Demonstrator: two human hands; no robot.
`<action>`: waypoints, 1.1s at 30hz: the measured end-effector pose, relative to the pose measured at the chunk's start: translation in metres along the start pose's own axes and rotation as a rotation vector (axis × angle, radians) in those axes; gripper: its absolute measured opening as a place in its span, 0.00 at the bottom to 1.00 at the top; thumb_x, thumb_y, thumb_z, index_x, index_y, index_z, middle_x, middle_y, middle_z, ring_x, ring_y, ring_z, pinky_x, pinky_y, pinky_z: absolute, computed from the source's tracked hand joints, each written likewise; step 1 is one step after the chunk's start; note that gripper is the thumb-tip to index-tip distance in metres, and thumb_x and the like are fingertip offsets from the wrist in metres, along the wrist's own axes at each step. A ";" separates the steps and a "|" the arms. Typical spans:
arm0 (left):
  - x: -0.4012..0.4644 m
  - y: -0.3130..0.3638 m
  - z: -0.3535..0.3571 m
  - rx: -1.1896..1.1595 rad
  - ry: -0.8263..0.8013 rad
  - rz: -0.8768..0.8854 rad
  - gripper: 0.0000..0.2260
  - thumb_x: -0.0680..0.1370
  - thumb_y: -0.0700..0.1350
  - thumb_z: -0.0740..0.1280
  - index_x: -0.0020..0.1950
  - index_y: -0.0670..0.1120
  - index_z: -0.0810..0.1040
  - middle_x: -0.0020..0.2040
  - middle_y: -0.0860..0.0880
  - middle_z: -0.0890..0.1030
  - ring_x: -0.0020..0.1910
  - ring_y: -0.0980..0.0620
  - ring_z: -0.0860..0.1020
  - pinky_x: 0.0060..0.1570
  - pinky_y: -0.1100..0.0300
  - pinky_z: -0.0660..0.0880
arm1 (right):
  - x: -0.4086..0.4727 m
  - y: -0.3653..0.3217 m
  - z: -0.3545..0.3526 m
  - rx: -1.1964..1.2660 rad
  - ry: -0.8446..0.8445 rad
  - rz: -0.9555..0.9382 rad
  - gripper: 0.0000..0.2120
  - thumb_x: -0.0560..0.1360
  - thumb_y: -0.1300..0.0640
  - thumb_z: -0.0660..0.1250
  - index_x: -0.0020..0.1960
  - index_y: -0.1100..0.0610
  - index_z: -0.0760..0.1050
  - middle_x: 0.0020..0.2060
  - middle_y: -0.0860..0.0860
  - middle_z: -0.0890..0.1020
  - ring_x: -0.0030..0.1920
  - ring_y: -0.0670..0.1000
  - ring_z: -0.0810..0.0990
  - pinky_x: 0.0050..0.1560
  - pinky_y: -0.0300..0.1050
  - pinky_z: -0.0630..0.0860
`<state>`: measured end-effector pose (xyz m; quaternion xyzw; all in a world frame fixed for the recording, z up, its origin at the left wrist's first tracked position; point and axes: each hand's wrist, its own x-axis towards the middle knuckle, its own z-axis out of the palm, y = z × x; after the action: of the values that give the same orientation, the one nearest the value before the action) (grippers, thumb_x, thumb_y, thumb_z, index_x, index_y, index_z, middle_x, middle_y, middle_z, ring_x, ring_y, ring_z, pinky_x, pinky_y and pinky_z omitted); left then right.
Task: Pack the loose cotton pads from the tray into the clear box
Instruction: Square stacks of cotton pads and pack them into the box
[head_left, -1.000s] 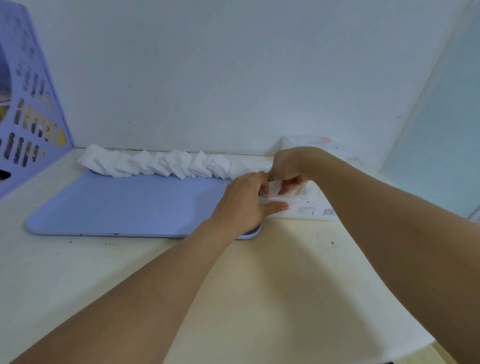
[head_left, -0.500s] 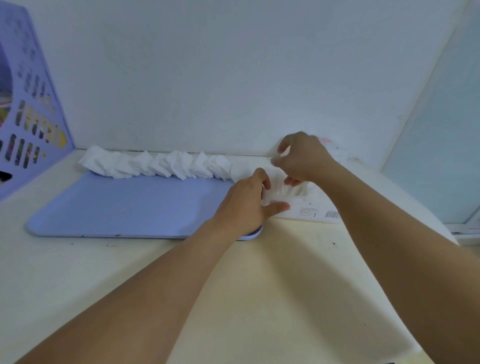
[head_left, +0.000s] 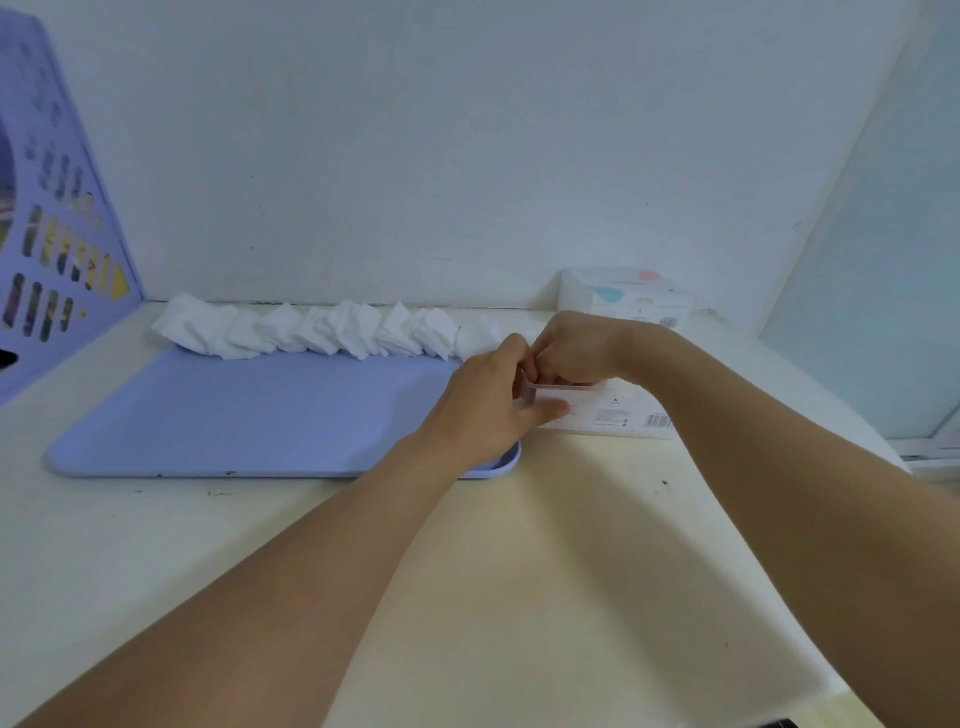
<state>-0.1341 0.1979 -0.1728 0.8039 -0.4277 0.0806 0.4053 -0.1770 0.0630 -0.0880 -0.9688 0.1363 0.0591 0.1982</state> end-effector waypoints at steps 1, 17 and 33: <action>0.000 0.000 0.000 -0.005 -0.014 0.010 0.18 0.74 0.55 0.75 0.50 0.49 0.70 0.40 0.53 0.77 0.38 0.54 0.75 0.41 0.55 0.75 | 0.000 0.000 0.000 0.048 0.070 -0.015 0.13 0.75 0.62 0.62 0.48 0.66 0.83 0.38 0.58 0.83 0.37 0.54 0.78 0.41 0.48 0.77; 0.010 -0.016 -0.050 -0.649 0.380 -0.512 0.07 0.64 0.43 0.66 0.41 0.48 0.78 0.35 0.49 0.78 0.35 0.51 0.73 0.33 0.58 0.68 | 0.047 -0.027 -0.006 0.326 0.384 -0.080 0.13 0.74 0.55 0.70 0.44 0.68 0.79 0.38 0.60 0.84 0.39 0.59 0.84 0.40 0.50 0.83; 0.006 -0.049 -0.050 -0.329 0.559 -0.641 0.03 0.76 0.45 0.65 0.48 0.48 0.76 0.40 0.53 0.78 0.40 0.49 0.78 0.39 0.55 0.76 | 0.098 -0.038 0.003 -0.177 0.004 0.082 0.18 0.76 0.47 0.73 0.45 0.60 0.71 0.40 0.54 0.77 0.30 0.53 0.73 0.29 0.42 0.67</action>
<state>-0.0825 0.2457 -0.1656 0.7680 -0.0387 0.0962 0.6321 -0.0723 0.0743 -0.0928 -0.9763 0.1707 0.0770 0.1089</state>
